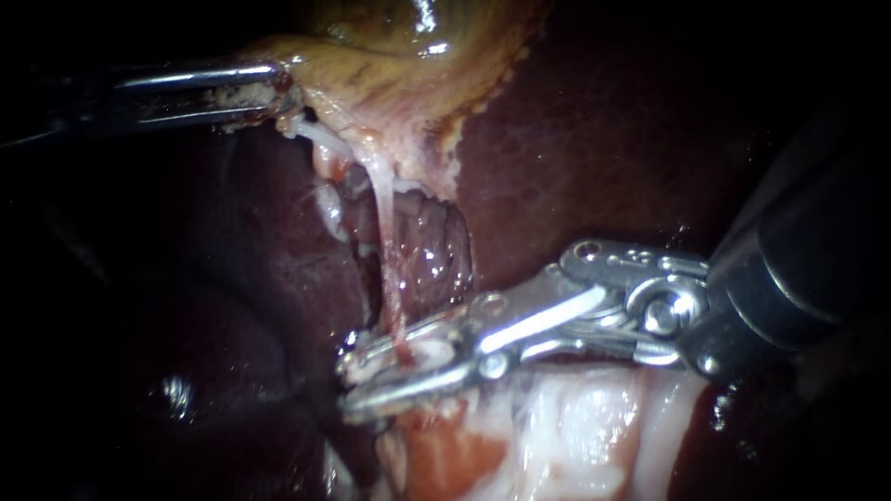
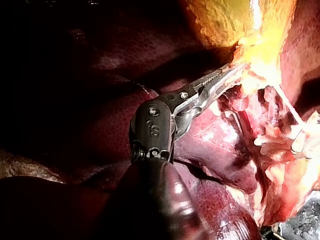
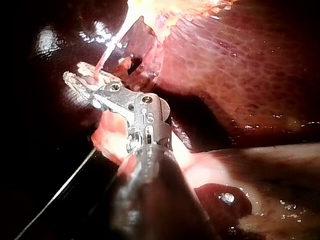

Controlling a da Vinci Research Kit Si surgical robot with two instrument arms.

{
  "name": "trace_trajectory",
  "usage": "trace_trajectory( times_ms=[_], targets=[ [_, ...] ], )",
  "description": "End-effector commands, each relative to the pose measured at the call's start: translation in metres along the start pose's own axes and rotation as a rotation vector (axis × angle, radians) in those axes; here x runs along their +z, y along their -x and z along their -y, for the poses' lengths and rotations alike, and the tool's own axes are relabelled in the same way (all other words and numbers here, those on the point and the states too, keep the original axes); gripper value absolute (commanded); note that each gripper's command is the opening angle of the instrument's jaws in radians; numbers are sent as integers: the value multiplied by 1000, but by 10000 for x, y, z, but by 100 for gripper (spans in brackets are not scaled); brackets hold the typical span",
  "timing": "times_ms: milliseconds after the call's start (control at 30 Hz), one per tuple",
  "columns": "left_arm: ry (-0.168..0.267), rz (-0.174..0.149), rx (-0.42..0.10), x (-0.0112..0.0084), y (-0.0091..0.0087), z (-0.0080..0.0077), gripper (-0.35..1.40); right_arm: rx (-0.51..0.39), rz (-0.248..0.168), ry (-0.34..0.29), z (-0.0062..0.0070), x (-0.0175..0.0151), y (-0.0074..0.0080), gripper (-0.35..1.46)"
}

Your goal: Clipping second clip right tube

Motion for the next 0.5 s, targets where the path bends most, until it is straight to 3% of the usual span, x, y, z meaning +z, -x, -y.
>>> trace_trajectory(
  times_ms=[33, 133, 333, 500],
  targets=[
    [0, 0, 0, 0, 0, 0, -35, 12, 1, -1, 1, 0, 0, -19],
    [0, 0, 0, 0, 0, 0, -35, 41, 1, -2, 1, -1, 0, -34],
    [0, 0, 0, 0, 0, 0, -35, 48, 42, 23, 2, -4, 2, -35],
    [0, 0, 0, 0, 0, 0, -35, 65, 37, 20, 1, -6, 3, -35]
  ],
)
